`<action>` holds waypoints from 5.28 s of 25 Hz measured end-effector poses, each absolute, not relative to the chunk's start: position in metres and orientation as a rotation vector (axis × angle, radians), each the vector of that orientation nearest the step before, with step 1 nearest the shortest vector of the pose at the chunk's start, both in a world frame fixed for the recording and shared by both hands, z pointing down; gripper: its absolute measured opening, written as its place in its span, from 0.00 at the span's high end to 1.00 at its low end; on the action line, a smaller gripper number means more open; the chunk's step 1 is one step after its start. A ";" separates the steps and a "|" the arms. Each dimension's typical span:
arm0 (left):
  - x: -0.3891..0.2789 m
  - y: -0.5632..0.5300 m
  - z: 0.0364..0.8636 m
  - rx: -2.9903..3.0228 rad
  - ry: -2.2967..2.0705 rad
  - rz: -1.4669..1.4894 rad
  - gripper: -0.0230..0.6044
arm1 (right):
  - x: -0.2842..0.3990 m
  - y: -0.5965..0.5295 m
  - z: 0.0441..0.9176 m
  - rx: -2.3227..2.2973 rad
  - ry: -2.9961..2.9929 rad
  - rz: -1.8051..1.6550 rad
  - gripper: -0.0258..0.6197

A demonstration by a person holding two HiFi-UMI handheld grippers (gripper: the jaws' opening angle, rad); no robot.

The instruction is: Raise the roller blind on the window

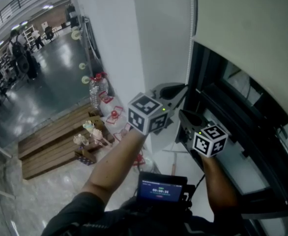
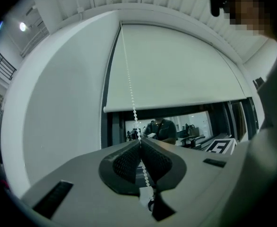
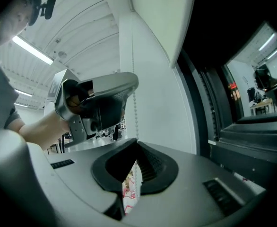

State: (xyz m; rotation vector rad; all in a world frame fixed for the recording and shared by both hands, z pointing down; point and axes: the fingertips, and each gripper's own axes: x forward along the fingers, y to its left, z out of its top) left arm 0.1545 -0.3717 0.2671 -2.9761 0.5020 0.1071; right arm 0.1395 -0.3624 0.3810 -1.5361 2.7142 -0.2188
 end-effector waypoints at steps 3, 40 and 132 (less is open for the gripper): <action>0.157 -0.371 0.282 -2.998 0.506 0.091 0.95 | 0.142 -0.364 0.395 -1.547 2.718 -0.257 0.96; 0.163 -0.347 0.345 -3.032 0.432 -0.059 0.95 | 0.159 -0.330 0.237 -1.522 2.593 0.174 0.81; 0.149 -0.348 0.226 -3.025 0.309 0.230 0.96 | 0.127 -0.344 0.324 -1.462 2.683 -0.095 0.94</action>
